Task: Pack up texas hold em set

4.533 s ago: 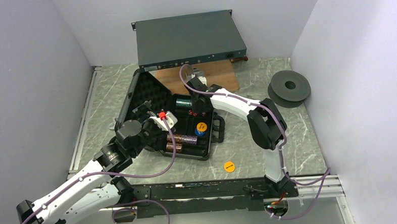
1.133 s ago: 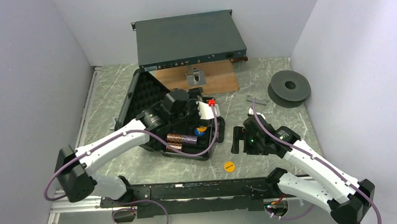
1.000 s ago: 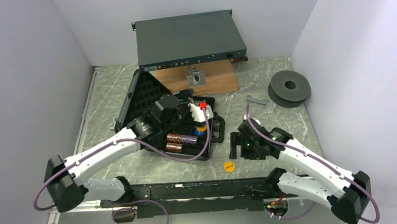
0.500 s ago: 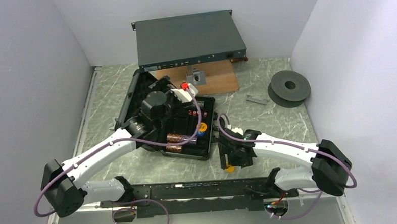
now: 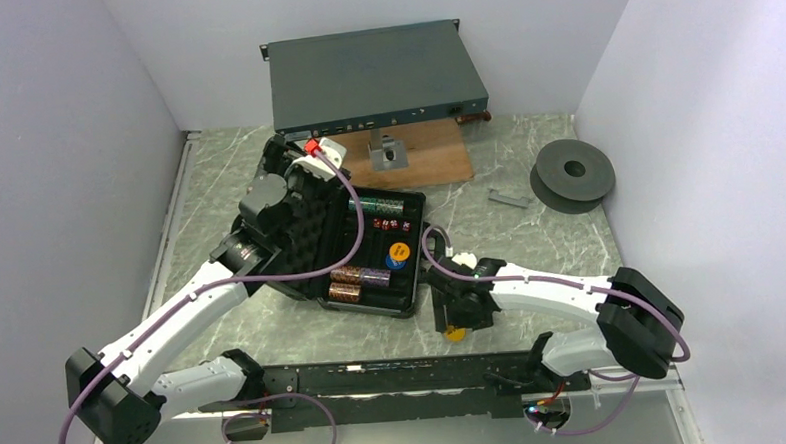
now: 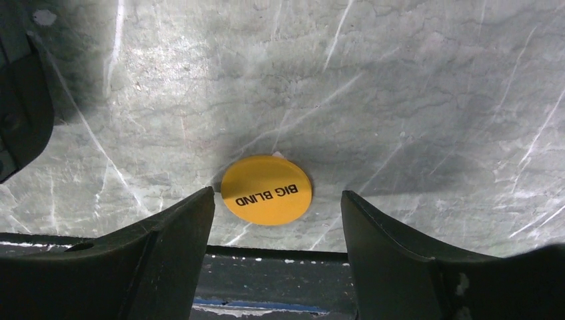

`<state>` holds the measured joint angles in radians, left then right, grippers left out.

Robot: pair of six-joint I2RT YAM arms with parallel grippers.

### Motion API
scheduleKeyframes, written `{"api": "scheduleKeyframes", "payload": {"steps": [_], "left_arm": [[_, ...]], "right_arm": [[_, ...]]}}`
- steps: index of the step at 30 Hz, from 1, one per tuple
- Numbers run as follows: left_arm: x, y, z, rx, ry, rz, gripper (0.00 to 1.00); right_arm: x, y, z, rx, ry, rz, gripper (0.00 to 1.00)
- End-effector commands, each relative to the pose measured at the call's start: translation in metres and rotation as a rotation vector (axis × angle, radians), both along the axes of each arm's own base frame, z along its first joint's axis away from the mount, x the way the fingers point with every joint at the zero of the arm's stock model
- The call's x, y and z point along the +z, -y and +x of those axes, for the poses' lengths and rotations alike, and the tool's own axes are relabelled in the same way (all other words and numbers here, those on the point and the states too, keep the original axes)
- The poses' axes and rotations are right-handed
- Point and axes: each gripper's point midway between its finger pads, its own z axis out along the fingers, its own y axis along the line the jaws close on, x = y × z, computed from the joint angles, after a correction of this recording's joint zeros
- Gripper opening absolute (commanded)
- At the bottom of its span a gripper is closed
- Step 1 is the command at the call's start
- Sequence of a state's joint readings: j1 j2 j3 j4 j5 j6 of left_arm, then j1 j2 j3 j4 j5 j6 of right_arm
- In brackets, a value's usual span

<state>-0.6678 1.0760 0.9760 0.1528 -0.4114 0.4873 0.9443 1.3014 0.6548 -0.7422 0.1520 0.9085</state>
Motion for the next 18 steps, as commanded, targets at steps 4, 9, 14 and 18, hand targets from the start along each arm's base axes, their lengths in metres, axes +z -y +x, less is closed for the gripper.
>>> {"api": "scheduleKeyframes", "payload": {"steps": [4, 9, 14, 18], "left_arm": [[0.01, -0.005, 0.003, 0.009, 0.03, -0.06, 1.0], [0.007, -0.006, 0.006, 0.013, 0.02, -0.057, 1.0], [0.006, -0.008, 0.007, 0.015, 0.017, -0.062, 1.0], [0.007, -0.01, 0.008, 0.02, 0.017, -0.065, 1.0]], "right_arm": [[-0.005, -0.003, 0.007, 0.0, 0.035, 0.004, 0.7], [-0.011, 0.0, 0.002, -0.001, 0.017, -0.005, 0.64], [-0.019, 0.006, -0.005, -0.002, -0.005, -0.016, 0.61], [-0.022, 0.007, -0.01, 0.002, -0.024, -0.011, 0.64]]}}
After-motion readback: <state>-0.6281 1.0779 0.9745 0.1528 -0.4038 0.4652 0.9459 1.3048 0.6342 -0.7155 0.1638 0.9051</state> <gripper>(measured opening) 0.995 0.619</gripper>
